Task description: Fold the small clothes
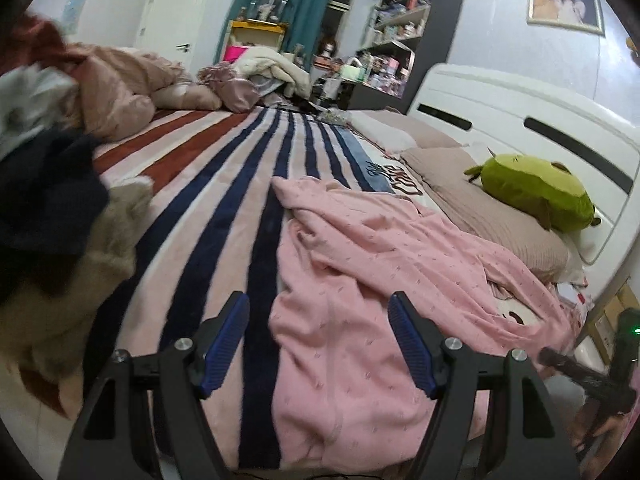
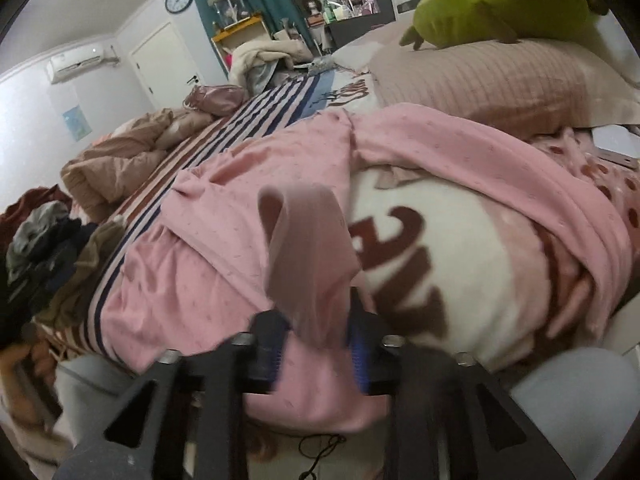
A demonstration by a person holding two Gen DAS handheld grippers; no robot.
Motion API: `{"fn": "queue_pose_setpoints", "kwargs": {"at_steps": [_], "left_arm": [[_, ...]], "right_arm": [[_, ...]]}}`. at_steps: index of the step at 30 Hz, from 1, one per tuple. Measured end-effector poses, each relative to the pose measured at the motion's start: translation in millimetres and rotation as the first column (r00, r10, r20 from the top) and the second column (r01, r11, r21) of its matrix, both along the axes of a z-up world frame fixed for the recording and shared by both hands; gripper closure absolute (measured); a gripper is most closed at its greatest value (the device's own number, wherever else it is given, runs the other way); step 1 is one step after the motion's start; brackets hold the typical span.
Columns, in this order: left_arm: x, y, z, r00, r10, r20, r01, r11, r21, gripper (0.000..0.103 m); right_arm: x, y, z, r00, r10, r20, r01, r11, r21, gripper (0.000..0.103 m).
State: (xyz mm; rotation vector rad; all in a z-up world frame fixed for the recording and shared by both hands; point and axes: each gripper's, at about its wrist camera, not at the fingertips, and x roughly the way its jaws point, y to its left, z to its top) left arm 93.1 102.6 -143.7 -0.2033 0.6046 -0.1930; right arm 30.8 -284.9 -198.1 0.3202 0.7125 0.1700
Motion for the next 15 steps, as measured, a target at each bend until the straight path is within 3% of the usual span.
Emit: {"fn": "queue_pose_setpoints", "kwargs": {"at_steps": [1, 4, 8, 12, 15], "left_arm": [[7, -4, 1, 1.000, -0.015, -0.001, 0.015, 1.000, 0.010, 0.035], [32, -11, 5, 0.998, -0.066, -0.009, 0.067, 0.997, 0.047, 0.035], [76, -16, 0, 0.994, -0.091, -0.066, 0.097, 0.990, 0.103, 0.035], [120, -11, -19, 0.983, -0.109, -0.147, 0.124, 0.987, 0.102, 0.036], [145, -4, -32, 0.972, -0.120, -0.202, 0.141, 0.986, 0.094, 0.047]], "right_arm": [[-4, -7, 5, 1.000, -0.011, 0.020, 0.011, 1.000, -0.010, 0.046], [3, -21, 33, 0.996, 0.000, 0.089, 0.003, 0.999, -0.034, 0.044], [53, -10, 63, 0.979, 0.154, 0.130, -0.145, 0.986, -0.077, 0.044], [126, 42, 70, 0.899, 0.428, 0.094, -0.417, 0.902, -0.115, 0.044], [184, 84, 61, 0.848, 0.528, 0.034, -0.523, 0.846, -0.101, 0.045]]}}
